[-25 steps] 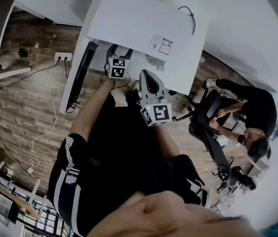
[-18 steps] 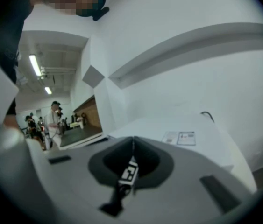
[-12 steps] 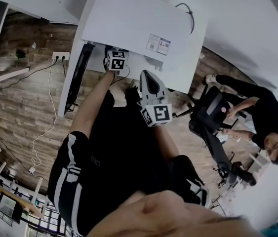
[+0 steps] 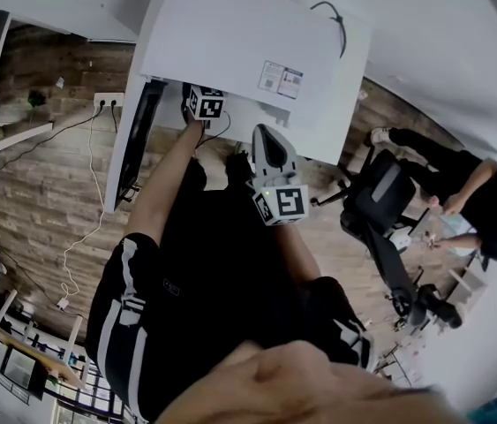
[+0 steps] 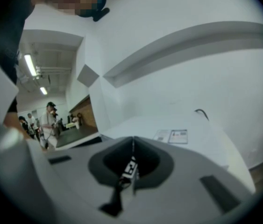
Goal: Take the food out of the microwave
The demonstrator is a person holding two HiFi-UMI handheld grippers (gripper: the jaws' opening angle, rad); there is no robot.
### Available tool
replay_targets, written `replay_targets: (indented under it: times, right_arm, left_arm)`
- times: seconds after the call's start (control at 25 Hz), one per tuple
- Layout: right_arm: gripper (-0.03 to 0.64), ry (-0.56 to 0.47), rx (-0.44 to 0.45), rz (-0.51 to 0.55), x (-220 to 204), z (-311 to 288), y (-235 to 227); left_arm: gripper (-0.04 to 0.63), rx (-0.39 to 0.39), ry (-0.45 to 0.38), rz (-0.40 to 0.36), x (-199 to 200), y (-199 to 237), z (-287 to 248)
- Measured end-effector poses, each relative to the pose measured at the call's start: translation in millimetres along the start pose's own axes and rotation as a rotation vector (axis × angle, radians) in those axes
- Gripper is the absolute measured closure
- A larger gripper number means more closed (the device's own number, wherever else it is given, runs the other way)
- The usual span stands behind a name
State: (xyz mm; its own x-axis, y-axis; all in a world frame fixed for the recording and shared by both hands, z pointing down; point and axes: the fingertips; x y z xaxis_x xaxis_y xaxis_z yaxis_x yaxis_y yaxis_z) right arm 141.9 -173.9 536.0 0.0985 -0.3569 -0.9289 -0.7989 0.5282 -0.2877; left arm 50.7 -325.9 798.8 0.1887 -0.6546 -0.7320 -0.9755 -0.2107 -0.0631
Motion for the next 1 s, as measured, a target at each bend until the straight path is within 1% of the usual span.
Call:
replay_targets:
  times: [0.08, 0.28, 0.32, 0.36, 0.6, 0.88, 1.0]
  right_arm:
    - [0.586, 0.002, -0.002, -0.004, 0, 0, -2]
    - [0.586, 0.001, -0.004, -0.01, -3, 0, -5]
    - [0.586, 0.001, -0.004, -0.01, -3, 0, -5]
    - [0.586, 0.0, -0.004, -0.009, -3, 0, -5]
    - [0.586, 0.003, -0.009, -0.012, -3, 2, -8]
    - [0.586, 0.004, -0.012, -0.012, -2, 1, -8]
    - [0.586, 0.002, -0.01, -0.013, -3, 0, -7]
  left_arm:
    - [0.258, 0.007, 0.0, -0.016, -1, -1, -1]
    - [0.259, 0.016, -0.001, -0.006, -1, -2, -1]
    - [0.262, 0.016, -0.007, -0.005, -2, -1, -1]
    - [0.278, 0.014, -0.014, -0.003, -2, 0, 0]
    - [0.285, -0.026, -0.032, -0.013, -6, -1, 5]
    - [0.287, -0.045, -0.075, -0.013, -3, 2, 16]
    - [0.287, -0.068, -0.07, -0.015, -8, 0, 21]
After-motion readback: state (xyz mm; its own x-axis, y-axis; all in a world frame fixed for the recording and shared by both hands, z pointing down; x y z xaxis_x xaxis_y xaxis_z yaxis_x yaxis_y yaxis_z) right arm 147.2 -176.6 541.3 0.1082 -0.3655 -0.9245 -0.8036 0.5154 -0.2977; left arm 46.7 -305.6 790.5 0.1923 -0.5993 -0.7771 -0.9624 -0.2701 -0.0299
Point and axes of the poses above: the fingertips, and each gripper's own axes: z backward along the fingers, y to its left, x out of its top, and after that the axes turned 11 degrees about x, right-handed
